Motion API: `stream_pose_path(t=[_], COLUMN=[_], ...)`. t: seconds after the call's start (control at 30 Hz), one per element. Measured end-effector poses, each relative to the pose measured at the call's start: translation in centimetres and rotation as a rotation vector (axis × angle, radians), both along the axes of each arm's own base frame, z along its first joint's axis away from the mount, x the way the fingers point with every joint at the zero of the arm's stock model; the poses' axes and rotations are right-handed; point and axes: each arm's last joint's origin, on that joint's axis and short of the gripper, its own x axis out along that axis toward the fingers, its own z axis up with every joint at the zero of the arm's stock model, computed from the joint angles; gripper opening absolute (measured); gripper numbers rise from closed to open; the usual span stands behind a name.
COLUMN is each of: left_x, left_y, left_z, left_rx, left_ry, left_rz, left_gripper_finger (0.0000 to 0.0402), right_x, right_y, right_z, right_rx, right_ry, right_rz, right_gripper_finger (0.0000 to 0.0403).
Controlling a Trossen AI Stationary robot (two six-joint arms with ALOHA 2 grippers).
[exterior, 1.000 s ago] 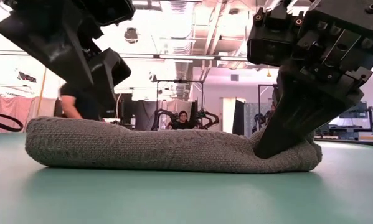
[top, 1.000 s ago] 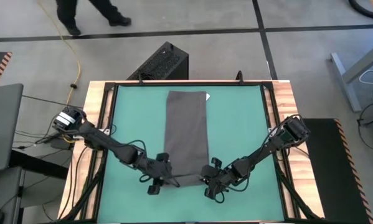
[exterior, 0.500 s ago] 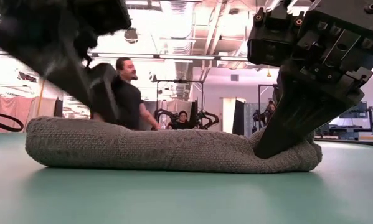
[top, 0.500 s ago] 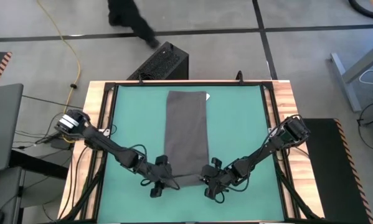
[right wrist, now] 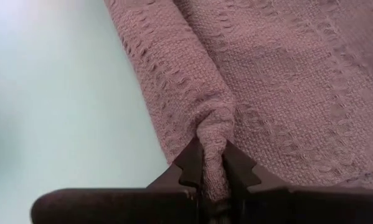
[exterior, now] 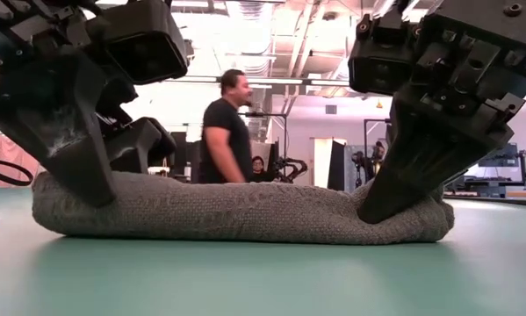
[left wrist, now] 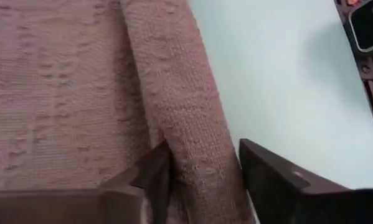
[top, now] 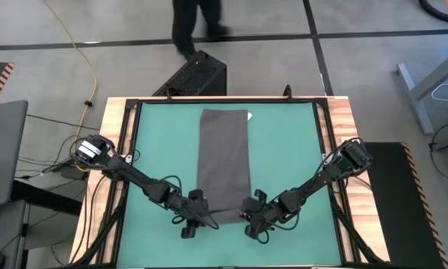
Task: Roll towel into tight, uniform cylinder
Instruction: Roll the gray towel
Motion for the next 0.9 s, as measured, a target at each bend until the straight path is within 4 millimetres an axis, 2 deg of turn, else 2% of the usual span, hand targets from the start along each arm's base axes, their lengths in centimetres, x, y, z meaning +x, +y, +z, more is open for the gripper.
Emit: stream_pose_path(t=[0.1, 0.17, 0.23, 0.37, 0.57, 0.9], left_x=[0.1, 0.3, 0.6, 1.5, 1.8, 1.3], left_y=[0.2, 0.5, 1.0, 2.4, 5.4, 6.2], left_z=[0.0, 0.0, 0.2, 0.6, -0.4, -1.0], left_rx=[-0.017, -0.041, -0.101, -0.235, -0.258, -0.163], left_ry=[0.010, 0.020, 0.026, 0.036, 0.169, 0.215], left_rz=[-0.002, 0.010, 0.001, -0.070, 0.035, 0.010], left_gripper_finger=[0.0099, 0.0043, 0.0016, 0.0015, 0.0016, 0.0107], right_x=[0.0, -0.1, -0.4, -1.0, -1.5, -1.6], right_y=[0.0, 0.3, 0.7, 1.5, 2.2, 2.0], right_z=[0.0, 0.0, 0.0, 0.0, -0.1, -0.2], right_rx=[0.047, 0.081, 0.106, 0.149, 0.156, 0.130], right_ry=[0.010, 0.020, 0.027, 0.044, 0.040, 0.029], right_rz=[-0.033, -0.043, -0.053, -0.060, -0.073, -0.135], right_gripper_finger=[0.0050, 0.0050, 0.0050, 0.0050, 0.0050, 0.0050])
